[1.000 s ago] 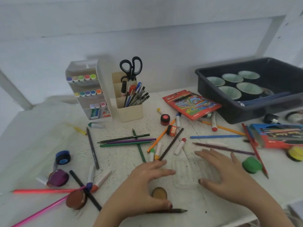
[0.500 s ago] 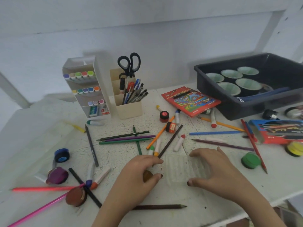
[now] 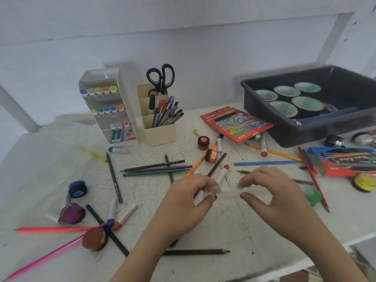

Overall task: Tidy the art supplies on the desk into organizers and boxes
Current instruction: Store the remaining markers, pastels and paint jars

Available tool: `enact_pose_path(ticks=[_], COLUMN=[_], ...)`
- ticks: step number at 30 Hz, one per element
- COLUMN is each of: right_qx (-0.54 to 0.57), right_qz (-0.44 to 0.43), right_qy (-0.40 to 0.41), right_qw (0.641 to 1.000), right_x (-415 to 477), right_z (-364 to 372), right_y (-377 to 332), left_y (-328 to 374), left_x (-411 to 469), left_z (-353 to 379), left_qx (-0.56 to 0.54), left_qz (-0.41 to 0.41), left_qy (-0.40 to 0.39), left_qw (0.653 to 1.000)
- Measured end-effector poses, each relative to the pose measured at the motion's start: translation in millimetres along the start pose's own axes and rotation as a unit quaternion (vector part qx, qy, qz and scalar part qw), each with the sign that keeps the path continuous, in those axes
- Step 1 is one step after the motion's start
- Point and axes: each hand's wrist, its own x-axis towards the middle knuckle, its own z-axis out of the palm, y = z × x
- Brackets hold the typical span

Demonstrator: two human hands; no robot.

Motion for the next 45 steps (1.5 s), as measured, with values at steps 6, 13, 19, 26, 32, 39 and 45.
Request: enact_pose_path(ticks=[6,13,19,26,32,39,45], right_qx=[0.036,0.094,-0.039,-0.055,-0.039,-0.043,-0.106], right_qz=[0.01,0.024,0.116,0.147,0.119,0.079,0.181], right_qy=[-0.058,-0.048,0.021,-0.096,-0.104,0.01,0.044], right_qw=[0.998,0.994,0.992,0.983,0.987,0.996,0.977], right_x=[-23,-51,-44,-36,-29,-5,24], right_z=[8,23,26,30,34,30,9], right_y=[12,28,28,37,37,32,49], left_y=[2,1,-1,-6,-9,-11,-6], left_x=[-4,-10,-3,-4,-6,-1,22], left_z=[9,12,17,19,14,4,-3], left_qx=[0.173,0.227,0.229,0.266,0.267,0.234,0.224], left_qz=[0.064,0.082,0.06,0.038,0.015,-0.005,-0.037], left_qy=[-0.076,-0.163,-0.162,-0.169,-0.162,-0.116,-0.105], left_qw=[0.98,0.957,0.958,0.948,0.95,0.965,0.968])
